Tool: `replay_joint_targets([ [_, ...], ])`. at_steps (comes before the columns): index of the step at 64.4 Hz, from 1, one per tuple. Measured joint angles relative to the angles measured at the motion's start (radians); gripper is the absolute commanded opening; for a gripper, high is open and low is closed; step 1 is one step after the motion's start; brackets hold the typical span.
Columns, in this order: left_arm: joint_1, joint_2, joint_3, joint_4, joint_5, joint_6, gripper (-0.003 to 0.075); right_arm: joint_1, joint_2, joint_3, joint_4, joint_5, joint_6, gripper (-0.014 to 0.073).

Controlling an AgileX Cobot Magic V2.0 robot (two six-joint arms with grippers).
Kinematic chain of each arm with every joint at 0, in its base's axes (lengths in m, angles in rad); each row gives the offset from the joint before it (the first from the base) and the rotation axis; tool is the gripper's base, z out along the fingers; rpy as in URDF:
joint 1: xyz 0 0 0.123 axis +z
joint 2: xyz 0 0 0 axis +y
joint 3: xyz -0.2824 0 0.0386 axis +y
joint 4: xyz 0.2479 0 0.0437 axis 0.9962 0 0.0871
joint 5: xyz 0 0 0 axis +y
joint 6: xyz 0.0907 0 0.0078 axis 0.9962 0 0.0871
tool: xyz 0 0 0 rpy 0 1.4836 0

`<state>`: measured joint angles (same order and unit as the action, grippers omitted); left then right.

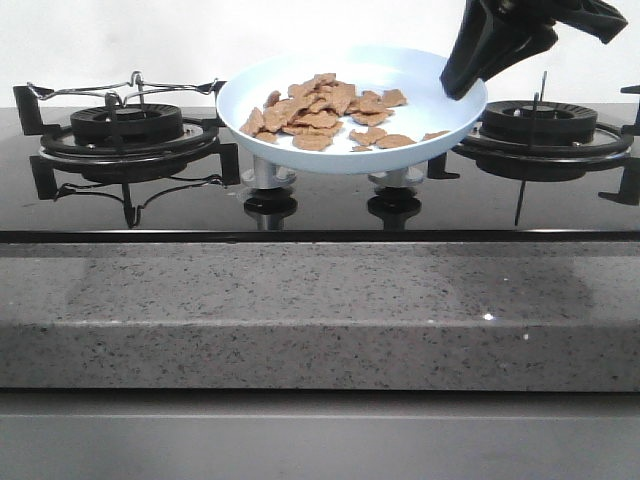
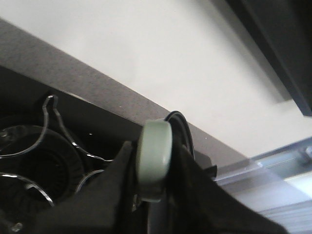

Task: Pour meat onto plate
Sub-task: 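Lower the empty pan back onto its burner with the left gripper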

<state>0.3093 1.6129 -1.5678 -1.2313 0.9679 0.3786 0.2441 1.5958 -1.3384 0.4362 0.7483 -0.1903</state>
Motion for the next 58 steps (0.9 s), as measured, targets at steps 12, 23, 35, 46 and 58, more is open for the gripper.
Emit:
replay_joint_targets([
  [12,0.091,0.137,0.065,-0.208,0.063,0.068,-0.002,0.0,0.0,0.0,0.0,0.0,0.0,-0.006],
  [23,0.093,0.234,0.069,-0.283,0.076,0.088,-0.002,0.0,0.0,0.0,0.0,0.0,0.0,-0.006],
  [35,0.093,0.283,0.069,-0.287,0.058,0.092,-0.002,0.0,0.0,0.0,0.0,0.0,0.0,-0.006],
  [46,0.093,0.309,0.069,-0.284,0.052,0.092,-0.002,0.0,0.0,0.0,0.0,0.0,0.0,-0.006],
  [58,0.083,0.337,0.069,-0.25,0.047,0.092,-0.002,0.0,0.0,0.0,0.0,0.0,-0.002,-0.006],
])
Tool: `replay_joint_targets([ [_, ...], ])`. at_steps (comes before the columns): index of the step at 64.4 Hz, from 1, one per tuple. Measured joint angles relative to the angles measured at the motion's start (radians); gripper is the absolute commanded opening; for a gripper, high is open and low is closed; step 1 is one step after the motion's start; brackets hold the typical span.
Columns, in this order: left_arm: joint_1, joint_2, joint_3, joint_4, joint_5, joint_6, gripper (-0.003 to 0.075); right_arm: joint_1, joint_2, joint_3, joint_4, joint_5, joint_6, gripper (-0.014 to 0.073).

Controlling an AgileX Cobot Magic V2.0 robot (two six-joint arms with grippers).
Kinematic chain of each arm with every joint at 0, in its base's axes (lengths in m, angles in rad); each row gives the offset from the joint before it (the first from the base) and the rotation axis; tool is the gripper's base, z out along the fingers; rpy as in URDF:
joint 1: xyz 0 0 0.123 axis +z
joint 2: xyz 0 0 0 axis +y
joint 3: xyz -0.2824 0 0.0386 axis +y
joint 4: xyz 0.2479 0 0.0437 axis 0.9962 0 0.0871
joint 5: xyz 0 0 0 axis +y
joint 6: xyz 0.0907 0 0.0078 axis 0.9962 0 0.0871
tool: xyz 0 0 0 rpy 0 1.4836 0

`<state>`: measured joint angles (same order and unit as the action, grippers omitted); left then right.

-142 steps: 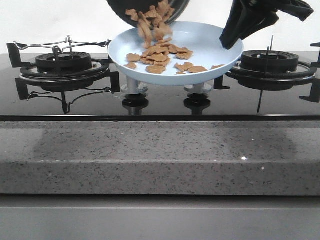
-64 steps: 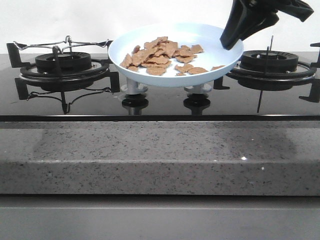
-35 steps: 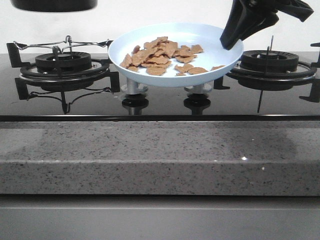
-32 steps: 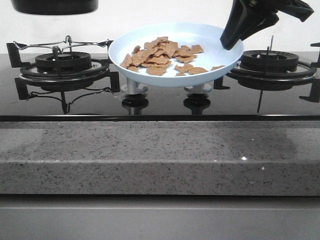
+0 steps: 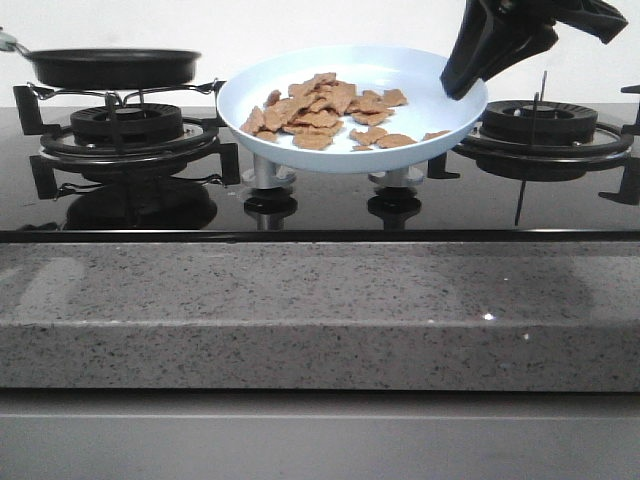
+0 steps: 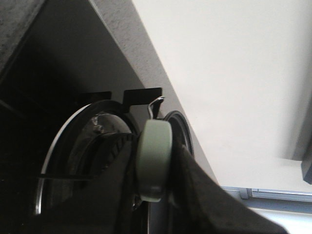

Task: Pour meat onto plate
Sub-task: 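Lower the empty pan back onto its burner with the left gripper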

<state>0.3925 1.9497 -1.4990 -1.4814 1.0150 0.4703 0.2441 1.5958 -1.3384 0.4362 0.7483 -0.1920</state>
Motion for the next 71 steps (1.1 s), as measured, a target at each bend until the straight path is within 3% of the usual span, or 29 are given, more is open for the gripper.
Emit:
replay_joint_targets([
  [9,-0.002,0.002,0.0,0.002,-0.002,0.0,0.002,0.0,0.0,0.0,0.0,0.0,0.0,-0.006],
  [16,-0.002,0.002,0.0,0.008,-0.002,0.0,0.0176,0.0,0.0,0.0,0.0,0.0,0.0,-0.006],
  [24,-0.002,0.002,0.0,0.016,-0.002,0.0,0.0451,0.0,0.0,0.0,0.0,0.0,0.0,-0.006],
  [29,-0.002,0.002,-0.002,0.03,0.009,0.0,0.0559,0.0,0.0,0.0,0.0,0.0,0.0,-0.006],
  [32,-0.001,0.002,-0.009,0.04,0.02,0.0,0.0585,0.0,0.0,0.0,0.0,0.0,0.0,-0.006],
  [57,0.003,-0.003,-0.042,0.228,0.173,0.0,0.0563,0.0,0.0,0.0,0.0,0.0,0.0,-0.006],
  [66,0.003,-0.029,-0.042,0.312,0.18,-0.01,0.036,0.0,0.0,0.0,0.0,0.0,0.0,-0.006],
  [71,0.003,-0.051,-0.042,0.329,0.182,-0.017,0.0174,0.0,0.0,0.0,0.0,0.0,0.0,-0.006],
])
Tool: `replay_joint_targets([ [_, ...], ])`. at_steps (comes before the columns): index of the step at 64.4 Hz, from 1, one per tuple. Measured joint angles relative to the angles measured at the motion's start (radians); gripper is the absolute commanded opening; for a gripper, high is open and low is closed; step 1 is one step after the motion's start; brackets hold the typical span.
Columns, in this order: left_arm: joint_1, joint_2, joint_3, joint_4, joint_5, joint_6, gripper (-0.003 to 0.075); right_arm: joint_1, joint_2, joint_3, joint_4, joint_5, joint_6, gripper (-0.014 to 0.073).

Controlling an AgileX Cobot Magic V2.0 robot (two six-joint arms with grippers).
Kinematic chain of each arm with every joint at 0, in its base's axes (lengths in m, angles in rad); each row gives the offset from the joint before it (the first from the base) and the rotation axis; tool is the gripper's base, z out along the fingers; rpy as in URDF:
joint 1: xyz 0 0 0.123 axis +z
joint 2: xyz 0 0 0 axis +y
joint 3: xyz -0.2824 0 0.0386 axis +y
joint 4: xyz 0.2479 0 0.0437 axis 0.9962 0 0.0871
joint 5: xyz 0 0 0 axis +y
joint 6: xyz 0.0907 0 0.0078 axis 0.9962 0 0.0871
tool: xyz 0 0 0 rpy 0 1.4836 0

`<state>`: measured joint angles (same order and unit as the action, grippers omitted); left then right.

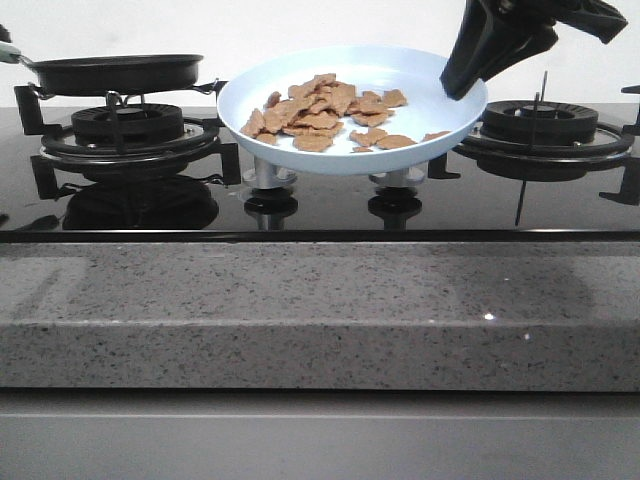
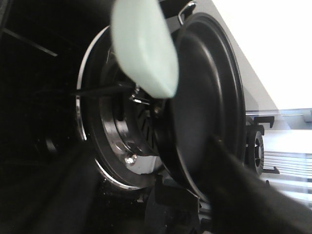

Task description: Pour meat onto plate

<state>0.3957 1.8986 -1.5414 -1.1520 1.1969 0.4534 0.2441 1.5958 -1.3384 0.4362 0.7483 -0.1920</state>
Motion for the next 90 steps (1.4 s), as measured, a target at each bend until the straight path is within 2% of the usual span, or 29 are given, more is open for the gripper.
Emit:
replay_joint_targets([
  [5,0.0,-0.025,0.0,0.004,0.004,-0.002,-0.0025,0.0,0.0,0.0,0.0,0.0,0.0,-0.006],
  [23,-0.05,-0.118,0.0,0.071,0.006,-0.003,-0.002,0.0,0.0,0.0,0.0,0.0,0.0,-0.006],
  [30,-0.108,-0.205,0.013,0.168,-0.012,-0.003,-0.002,0.0,0.0,0.0,0.0,0.0,0.0,-0.006],
  [41,-0.242,-0.435,0.106,0.434,-0.197,-0.02,-0.002,0.0,0.0,0.0,0.0,0.0,0.0,-0.006],
  [53,-0.403,-0.692,0.29,0.721,-0.404,-0.11,-0.002,0.0,0.0,0.0,0.0,0.0,0.0,-0.006],
  [65,-0.521,-0.94,0.547,0.861,-0.566,-0.145,-0.002,0.0,0.0,0.0,0.0,0.0,0.0,-0.006],
  [78,-0.555,-1.233,0.833,0.937,-0.674,-0.152,-0.002,0.0,0.0,0.0,0.0,0.0,0.0,-0.006],
  [90,-0.555,-1.463,1.003,0.974,-0.689,-0.152,-0.002,0.0,0.0,0.0,0.0,0.0,0.0,-0.006],
])
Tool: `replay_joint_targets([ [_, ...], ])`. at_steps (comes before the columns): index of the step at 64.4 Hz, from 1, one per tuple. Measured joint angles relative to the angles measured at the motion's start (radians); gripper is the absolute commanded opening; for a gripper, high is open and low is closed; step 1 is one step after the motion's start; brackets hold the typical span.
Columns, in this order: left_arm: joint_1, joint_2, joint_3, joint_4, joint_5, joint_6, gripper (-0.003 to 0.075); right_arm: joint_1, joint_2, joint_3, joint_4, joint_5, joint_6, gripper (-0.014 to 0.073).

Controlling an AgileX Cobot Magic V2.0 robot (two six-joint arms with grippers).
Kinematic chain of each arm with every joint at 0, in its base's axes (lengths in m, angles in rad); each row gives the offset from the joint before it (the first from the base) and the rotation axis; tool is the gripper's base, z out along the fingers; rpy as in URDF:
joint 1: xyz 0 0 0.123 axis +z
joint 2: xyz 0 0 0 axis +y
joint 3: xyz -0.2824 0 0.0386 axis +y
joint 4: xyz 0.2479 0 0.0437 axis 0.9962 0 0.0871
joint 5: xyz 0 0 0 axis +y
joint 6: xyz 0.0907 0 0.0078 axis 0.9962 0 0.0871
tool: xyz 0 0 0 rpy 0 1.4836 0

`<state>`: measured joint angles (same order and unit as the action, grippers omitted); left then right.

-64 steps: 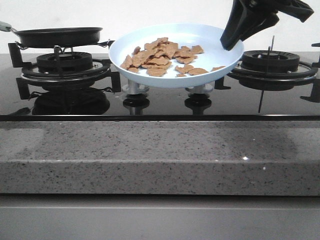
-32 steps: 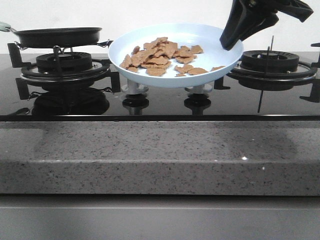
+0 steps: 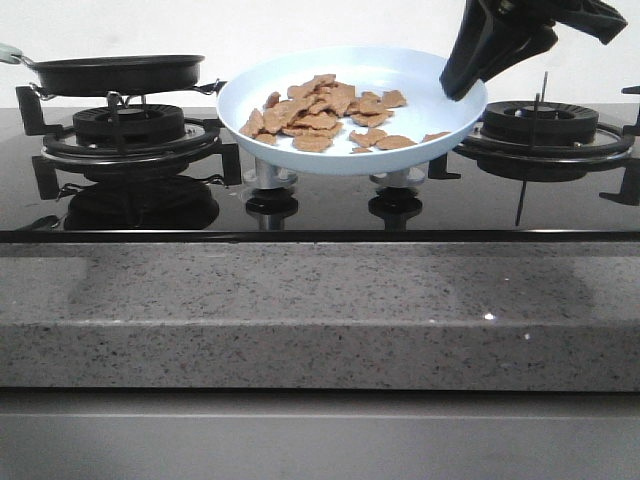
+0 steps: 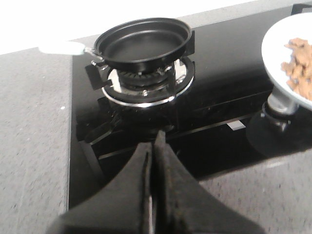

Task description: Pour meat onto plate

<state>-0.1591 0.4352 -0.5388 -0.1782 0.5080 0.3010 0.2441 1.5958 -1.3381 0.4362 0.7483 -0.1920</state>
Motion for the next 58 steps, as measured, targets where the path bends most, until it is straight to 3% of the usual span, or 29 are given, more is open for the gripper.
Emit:
replay_joint_targets([
  [11,0.0,-0.117,0.035,-0.002,-0.006,0.0,-0.002,0.0,0.0,0.0,0.0,0.0,0.0,-0.006],
  [26,0.0,-0.138,0.035,-0.003,-0.054,0.0,-0.002,0.0,0.003,-0.01,0.02,0.0,0.0,-0.006],
  [58,0.0,-0.138,0.035,-0.003,-0.059,0.0,-0.002,-0.079,0.337,-0.395,0.067,0.06,0.023,-0.006],
])
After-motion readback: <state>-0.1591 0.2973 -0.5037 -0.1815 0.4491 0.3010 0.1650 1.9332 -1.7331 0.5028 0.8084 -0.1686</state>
